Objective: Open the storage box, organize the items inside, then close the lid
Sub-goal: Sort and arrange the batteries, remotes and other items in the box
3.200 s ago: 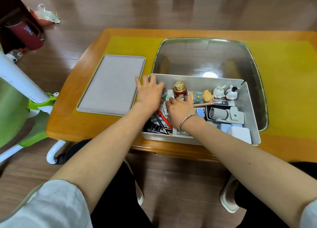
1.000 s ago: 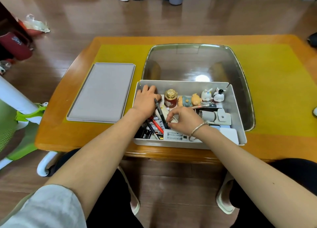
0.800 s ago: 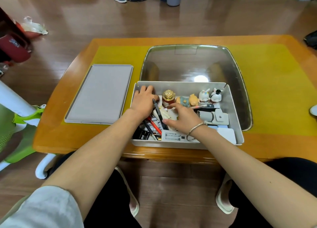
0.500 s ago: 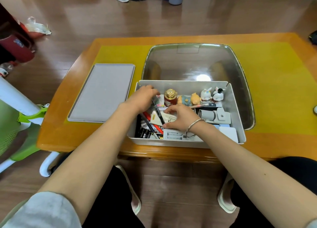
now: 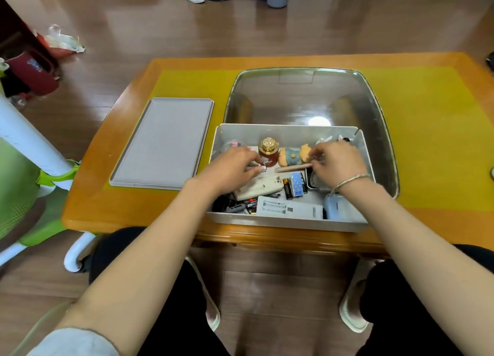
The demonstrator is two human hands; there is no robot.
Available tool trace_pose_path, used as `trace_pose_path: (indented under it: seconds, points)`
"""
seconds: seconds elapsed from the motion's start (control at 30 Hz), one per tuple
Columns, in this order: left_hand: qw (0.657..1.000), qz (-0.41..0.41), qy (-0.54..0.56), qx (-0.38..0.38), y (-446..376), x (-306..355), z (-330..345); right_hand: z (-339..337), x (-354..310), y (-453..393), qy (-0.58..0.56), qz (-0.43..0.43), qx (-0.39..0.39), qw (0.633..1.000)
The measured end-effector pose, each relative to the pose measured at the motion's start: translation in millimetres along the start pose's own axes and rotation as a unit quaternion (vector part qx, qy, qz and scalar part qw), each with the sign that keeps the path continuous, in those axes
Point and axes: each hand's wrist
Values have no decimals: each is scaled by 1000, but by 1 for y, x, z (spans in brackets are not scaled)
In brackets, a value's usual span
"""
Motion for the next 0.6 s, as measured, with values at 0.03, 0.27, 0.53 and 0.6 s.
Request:
trace_pose_path:
  seconds: [0.03, 0.27, 0.53, 0.6]
  points:
    - [1000, -6, -4, -14, 0, 2, 6, -3, 8, -3, 43, 22, 6, 999]
    - [995, -45, -34, -83, 3, 1, 28, 15, 15, -12, 79, 102, -71, 989]
    - [994, -50, -61, -73, 3, 1, 24, -2, 18, -5, -154, -11, -105, 982]
    - [996, -48, -60, -41, 7, -1, 23, -9, 30, -3, -96, -22, -114, 989]
Point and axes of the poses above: each hand's wrist, its own y-axis away from the middle knuckle, its own z-axis out of the palm, x = y × z, and after that the axes turned 7 degrees about -x, right-handed
